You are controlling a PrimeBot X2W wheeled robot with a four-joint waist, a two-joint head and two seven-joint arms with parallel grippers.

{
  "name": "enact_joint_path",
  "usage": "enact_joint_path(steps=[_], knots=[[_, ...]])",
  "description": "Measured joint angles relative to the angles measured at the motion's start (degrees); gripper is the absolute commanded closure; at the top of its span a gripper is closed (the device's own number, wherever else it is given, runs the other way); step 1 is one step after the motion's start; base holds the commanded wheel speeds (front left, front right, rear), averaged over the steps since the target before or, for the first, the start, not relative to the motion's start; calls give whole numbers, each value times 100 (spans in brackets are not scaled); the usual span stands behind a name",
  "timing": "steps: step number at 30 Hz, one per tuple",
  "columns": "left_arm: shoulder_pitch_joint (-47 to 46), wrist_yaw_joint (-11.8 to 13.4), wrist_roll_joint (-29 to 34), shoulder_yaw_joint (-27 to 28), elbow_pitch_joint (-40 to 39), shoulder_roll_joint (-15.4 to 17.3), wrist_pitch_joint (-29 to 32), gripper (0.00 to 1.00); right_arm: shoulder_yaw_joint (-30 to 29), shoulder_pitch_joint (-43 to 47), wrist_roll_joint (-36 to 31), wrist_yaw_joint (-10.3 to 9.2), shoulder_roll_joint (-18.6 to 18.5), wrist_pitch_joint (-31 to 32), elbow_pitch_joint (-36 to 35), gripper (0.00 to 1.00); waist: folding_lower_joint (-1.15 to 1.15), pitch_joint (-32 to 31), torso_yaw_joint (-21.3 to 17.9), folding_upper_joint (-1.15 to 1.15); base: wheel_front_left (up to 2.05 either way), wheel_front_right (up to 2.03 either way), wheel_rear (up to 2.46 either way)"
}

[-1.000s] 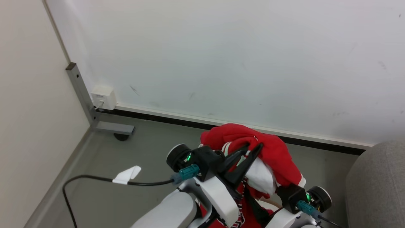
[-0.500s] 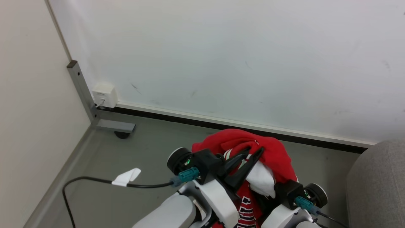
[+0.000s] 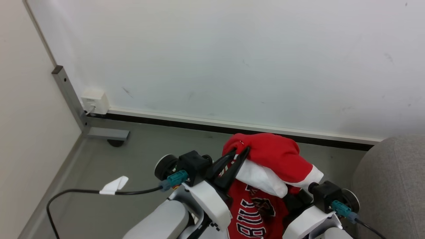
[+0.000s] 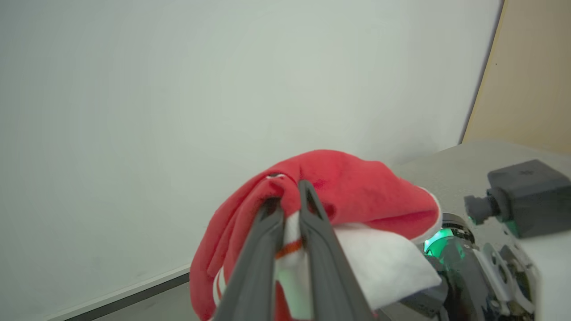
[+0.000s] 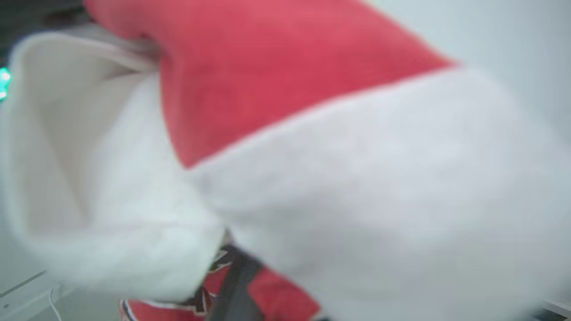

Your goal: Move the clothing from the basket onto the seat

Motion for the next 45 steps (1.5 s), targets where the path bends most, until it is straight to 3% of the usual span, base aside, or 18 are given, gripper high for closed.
enact_joint_path(steps=[1, 2, 3, 4, 16, 26, 36, 45], knots=[[12, 0, -7, 3, 20, 4, -3, 92, -58, 12, -7, 0, 0, -1, -40, 100, 0, 9, -25, 0, 0, 0, 0], [21, 0, -11, 5, 33, 4, -13, 68, -116, 18, -8, 0, 0, 0, -65, 100, 0, 20, -47, 0, 0, 0, 0], [28, -1, -15, 7, 46, 4, -30, 27, -180, 25, -11, 0, 1, -1, -96, 100, 0, 33, -70, 0, 0, 0, 0], [33, -2, -24, 5, 65, 2, -41, 0, -244, 32, -31, 0, 1, -1, -138, 100, 0, 45, -92, 0, 0, 0, 0], [207, -37, -59, -89, 105, 58, -107, 0, -892, 103, -111, 0, -47, 0, -539, 100, 0, 81, -383, 0, 0, 0, 0], [394, -71, 43, -176, -52, 172, -212, 0, -1376, 209, -241, 0, -304, 0, -871, 100, 0, 153, -818, 0, 0, 0, 0], [471, -127, 237, -265, -291, 220, -263, 0, -1553, 328, -497, 0, -397, 0, -1283, 100, 0, 247, -1480, 0, 0, 0, 0], [553, -135, 449, -257, -294, 241, -290, 0, -1559, 464, -620, 0, -426, 0, -1622, 100, 0, 327, -2314, 0, 0, 0, 0]])
